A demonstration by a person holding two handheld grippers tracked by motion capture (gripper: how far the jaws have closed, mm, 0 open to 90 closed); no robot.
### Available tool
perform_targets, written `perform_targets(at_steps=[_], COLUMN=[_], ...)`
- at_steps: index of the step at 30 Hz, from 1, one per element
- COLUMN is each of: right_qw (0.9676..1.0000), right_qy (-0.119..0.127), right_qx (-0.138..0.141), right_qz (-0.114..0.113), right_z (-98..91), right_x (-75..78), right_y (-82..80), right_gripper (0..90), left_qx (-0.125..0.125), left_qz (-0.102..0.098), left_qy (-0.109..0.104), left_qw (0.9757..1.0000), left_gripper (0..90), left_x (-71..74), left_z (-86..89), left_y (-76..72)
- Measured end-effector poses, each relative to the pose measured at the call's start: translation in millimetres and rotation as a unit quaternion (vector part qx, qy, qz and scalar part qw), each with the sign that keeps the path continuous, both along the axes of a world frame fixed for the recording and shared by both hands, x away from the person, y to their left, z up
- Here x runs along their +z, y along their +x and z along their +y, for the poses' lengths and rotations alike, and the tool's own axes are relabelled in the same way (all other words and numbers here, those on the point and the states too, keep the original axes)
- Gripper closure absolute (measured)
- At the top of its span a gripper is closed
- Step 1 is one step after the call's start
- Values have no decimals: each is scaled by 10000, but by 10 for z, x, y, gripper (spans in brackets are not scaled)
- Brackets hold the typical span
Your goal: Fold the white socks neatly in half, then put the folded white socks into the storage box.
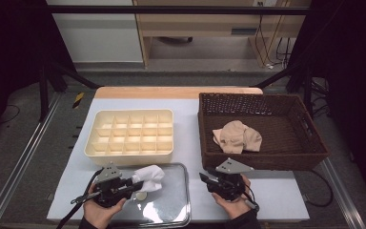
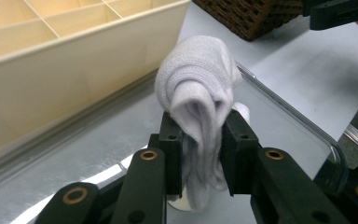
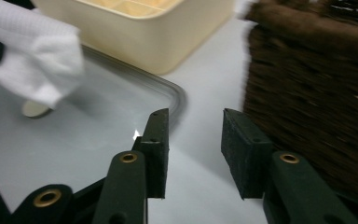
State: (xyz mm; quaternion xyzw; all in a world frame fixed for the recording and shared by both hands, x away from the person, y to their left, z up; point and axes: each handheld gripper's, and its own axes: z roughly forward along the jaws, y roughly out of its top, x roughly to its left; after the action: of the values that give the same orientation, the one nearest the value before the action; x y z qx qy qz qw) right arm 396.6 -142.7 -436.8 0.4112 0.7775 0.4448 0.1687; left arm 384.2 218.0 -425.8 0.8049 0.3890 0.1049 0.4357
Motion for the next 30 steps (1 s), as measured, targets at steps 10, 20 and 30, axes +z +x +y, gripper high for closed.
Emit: perform_targets(at_steps=[10, 20, 30], right_qw=[9979, 9953, 9945], right_qy=[-336, -582, -563], right_qx=[-546, -775, -880], right_qz=[94, 22, 34], right_z=[-411, -563, -639], right_x=[-98, -118, -130], right_y=[-12, -49, -89], right_gripper=[567, 524, 498], left_qx=[193, 517, 645], left_qz=[-234, -245, -332], left_qy=[124, 221, 217], left_qw=[9995, 9981, 9971], left_gripper=[714, 713, 712], left_x=[173, 310, 488], left_z=[179, 405, 481], left_y=[72, 244, 412])
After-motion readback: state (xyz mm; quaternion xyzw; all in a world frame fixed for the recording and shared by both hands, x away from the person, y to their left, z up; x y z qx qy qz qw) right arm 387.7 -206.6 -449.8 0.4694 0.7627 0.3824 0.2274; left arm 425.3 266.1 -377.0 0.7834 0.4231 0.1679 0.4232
